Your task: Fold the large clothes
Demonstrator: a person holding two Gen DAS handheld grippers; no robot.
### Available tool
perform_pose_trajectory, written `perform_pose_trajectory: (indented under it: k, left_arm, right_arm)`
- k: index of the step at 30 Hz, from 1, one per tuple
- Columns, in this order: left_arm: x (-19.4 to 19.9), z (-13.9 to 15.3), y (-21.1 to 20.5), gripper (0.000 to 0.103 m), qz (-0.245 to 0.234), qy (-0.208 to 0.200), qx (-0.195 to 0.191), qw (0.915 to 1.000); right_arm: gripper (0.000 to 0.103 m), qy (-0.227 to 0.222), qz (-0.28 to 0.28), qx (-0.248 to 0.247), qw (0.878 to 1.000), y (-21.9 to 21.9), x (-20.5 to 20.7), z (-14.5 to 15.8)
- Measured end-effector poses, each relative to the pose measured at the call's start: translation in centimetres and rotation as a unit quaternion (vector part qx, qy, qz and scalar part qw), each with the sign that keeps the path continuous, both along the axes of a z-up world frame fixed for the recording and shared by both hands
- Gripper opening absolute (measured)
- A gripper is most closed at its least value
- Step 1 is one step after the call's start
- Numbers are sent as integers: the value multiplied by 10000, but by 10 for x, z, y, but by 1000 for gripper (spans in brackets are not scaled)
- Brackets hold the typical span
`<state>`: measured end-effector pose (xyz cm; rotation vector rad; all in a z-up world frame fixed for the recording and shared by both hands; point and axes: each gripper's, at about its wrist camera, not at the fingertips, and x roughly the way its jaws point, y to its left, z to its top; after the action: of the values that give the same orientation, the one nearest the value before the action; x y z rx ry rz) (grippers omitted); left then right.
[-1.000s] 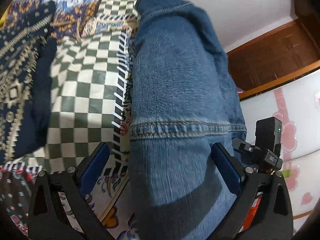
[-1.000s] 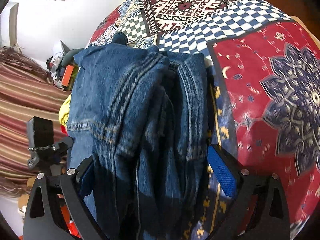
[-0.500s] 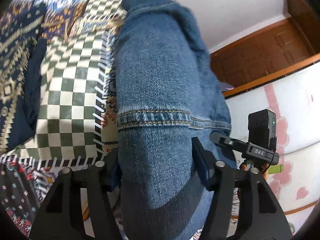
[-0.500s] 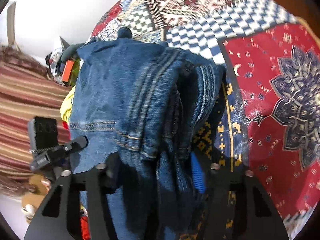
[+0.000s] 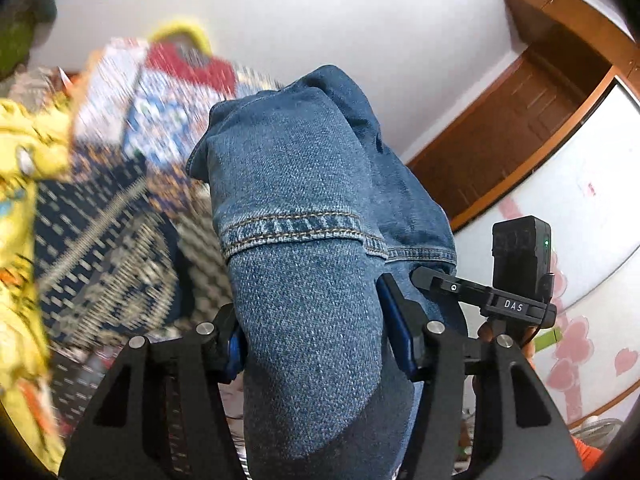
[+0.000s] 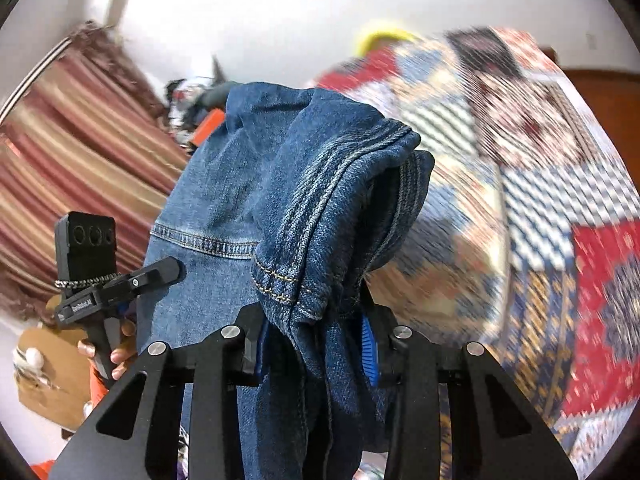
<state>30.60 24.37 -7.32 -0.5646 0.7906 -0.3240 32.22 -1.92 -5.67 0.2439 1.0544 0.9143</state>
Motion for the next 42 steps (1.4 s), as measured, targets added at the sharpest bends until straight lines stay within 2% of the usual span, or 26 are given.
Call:
perform_pose_trajectory:
  k: [6,11,14,16,18,19,20,21,22,24,25,28,30,34,36,38,39,41,42]
  left_arm:
    - [-2,26,68,57,498,-264,129,9983]
    - [7,3,121,57,937,-187,69,9954]
    - [31,-41,152,57,1316,181,103,9911]
    - [45,-76,166,57,1465,569,102,9875]
    - [60,-122,182,57,1566,1033,-87,9822]
    - [66,-153,190,57,1626,1371,-221,9769]
    - [69,-174,193,58,1647,1615,-210,9728]
    - [71,-202,193,64,1603,1953,-60,9675]
    - [68,-211,192,67,1551,1862,4,9702]
    - [59,-210,192,69,1485,1517,-37,9772]
    - [57,-209,191,70,1454,1507,39,9778]
    - [54,-202,186,78,1546,1559,482,9744]
    - [49,-195,179,79,1586,1511,794,9725]
    - [31,-187,162,81,1556,1516,1055,9704]
    - [19,-184,155,82,1677,1471,1275,9664]
    - [10,-181,155,87,1743,1495,1341,9640]
    - [3,-180,153,88,1752,1523,1328,9636]
    - [-11,-176,145,88,1736,1560,1357,9629]
    - [-17,-174,142,88,1759,1532,1412,9621]
  right_arm:
    - [32,-344,254,104,9990,69,7,20]
    - [32,-317,458,130,9984,125,33,6]
    - [32,-173,468,60,9987,152,49,-21]
    - [32,1,465,-226,9987,176,64,-53]
    - [32,286,425,-486,9975,191,75,-89]
    - [32,504,394,-691,9956,199,82,-118]
    - [32,652,371,-821,9938,205,86,-136]
    - [32,780,346,-961,9917,207,88,-161]
    - [35,778,314,-911,9923,204,88,-175]
    - [39,638,355,-687,9950,195,87,-183]
    - [40,585,419,-654,9953,192,86,-182]
    - [41,367,485,-802,9949,188,76,-173]
    - [44,164,416,-980,9942,187,66,-165]
    - [46,-349,285,-1374,9895,190,44,-148]
    - [48,-522,225,-1551,9863,193,43,-148]
    - [52,-650,216,-1707,9829,189,29,-143]
    - [54,-728,175,-1771,9813,186,23,-140]
    - [65,-831,89,-1883,9785,182,16,-137]
    - [67,-874,64,-1957,9767,177,9,-133]
